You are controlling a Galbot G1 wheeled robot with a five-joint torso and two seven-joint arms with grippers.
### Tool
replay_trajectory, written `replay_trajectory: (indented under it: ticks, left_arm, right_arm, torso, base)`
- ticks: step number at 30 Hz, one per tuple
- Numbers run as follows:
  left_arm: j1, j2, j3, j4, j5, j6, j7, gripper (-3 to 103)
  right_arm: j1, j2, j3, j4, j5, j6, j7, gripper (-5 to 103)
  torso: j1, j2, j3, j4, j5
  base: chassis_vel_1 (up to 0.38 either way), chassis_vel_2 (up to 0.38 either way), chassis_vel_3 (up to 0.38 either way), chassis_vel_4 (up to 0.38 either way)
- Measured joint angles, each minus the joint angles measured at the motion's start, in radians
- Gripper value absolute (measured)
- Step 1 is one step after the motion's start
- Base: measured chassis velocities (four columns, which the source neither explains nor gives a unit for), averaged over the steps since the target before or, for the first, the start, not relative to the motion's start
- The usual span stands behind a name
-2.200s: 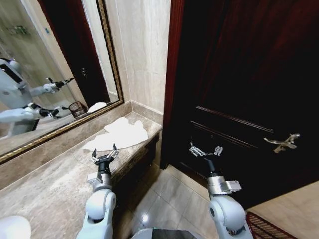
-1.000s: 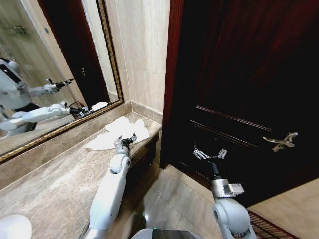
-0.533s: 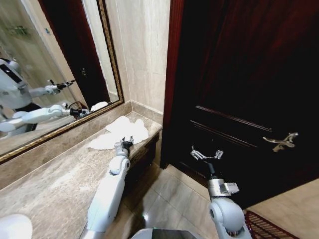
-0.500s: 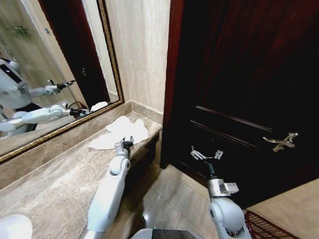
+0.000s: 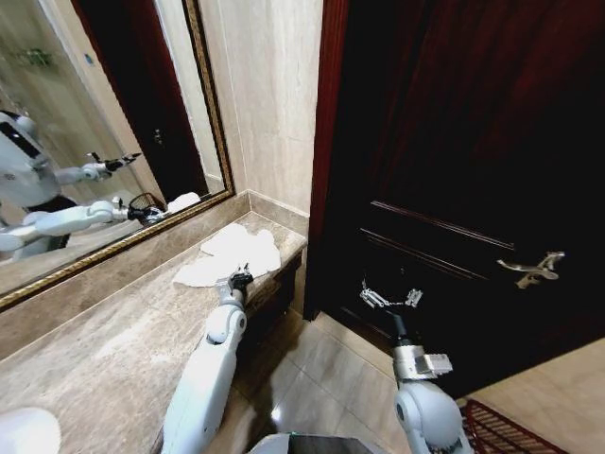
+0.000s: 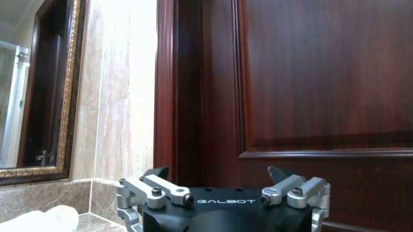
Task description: Discard the used towel into the hamper.
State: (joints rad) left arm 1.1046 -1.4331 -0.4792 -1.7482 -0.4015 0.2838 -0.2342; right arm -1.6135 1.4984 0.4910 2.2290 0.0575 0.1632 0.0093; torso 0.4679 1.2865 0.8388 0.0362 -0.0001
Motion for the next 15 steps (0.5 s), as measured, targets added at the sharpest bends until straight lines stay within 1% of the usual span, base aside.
replay_trajectory:
  ticks: [2,3,6,7,8,9,11,12,15]
  left_arm:
    - [0.024,-0.001,-0.016,-0.031,-0.007,-0.033,0.035,6]
    - [0.024,-0.001,-0.016,-0.031,-0.007,-0.033,0.035,6]
    - [0.068,-0.018,-0.062,-0.093,-0.01,-0.103,0.125,6]
    - [0.086,-0.026,-0.077,-0.119,-0.01,-0.125,0.147,6]
    - [0.086,-0.026,-0.077,-0.119,-0.01,-0.125,0.147,6]
    - [0.118,-0.038,-0.097,-0.161,-0.007,-0.149,0.174,6]
    - [0.167,-0.063,-0.134,-0.236,0.006,-0.176,0.206,6]
    - [0.167,-0.063,-0.134,-0.236,0.006,-0.176,0.206,6]
    - [0.246,-0.113,-0.193,-0.361,0.038,-0.185,0.241,6]
  right_arm:
    - [-0.006,0.002,0.0,0.013,-0.001,0.002,-0.002,100]
    - [-0.006,0.002,0.0,0.013,-0.001,0.002,-0.002,100]
    - [-0.013,0.005,0.0,0.026,-0.006,0.007,0.0,100]
    - [-0.016,0.005,0.0,0.029,-0.007,0.01,0.0,100]
    - [-0.016,0.005,0.0,0.029,-0.007,0.01,0.0,100]
    - [-0.021,0.005,0.001,0.033,-0.007,0.015,0.001,100]
    - [-0.026,0.005,0.002,0.038,-0.004,0.023,0.002,100]
    - [-0.026,0.005,0.002,0.038,-0.004,0.023,0.002,100]
    - [-0.026,0.006,0.003,0.047,0.011,0.037,-0.004,100]
  torso:
    - [0.0,0.0,0.0,0.0001,0.0]
    - [0.0,0.0,0.0,0.0001,0.0]
    - [0.0,0.0,0.0,0.0,0.0]
    - [0.0,0.0,0.0,0.0,0.0001]
    - [0.0,0.0,0.0,0.0,0.0001]
    - [0.0,0.0,0.0,0.0001,0.0]
    - [0.0,0.0,0.0,0.0001,0.0001]
    - [0.0,0.0,0.0,0.0001,0.0001]
    - [0.0,0.0,0.0,0.0,0.0]
  base:
    - [0.0,0.0,0.0,0.0]
    - [0.0,0.0,0.0,0.0]
    - [0.0,0.0,0.0,0.0]
    - [0.0,0.0,0.0,0.0]
    - [0.0,0.0,0.0,0.0]
    - [0.0,0.0,0.0,0.0]
    - [0.0,0.0,0.0,0.0]
    - [0.0,0.0,0.0,0.0]
    - [0.0,0.0,0.0,0.0]
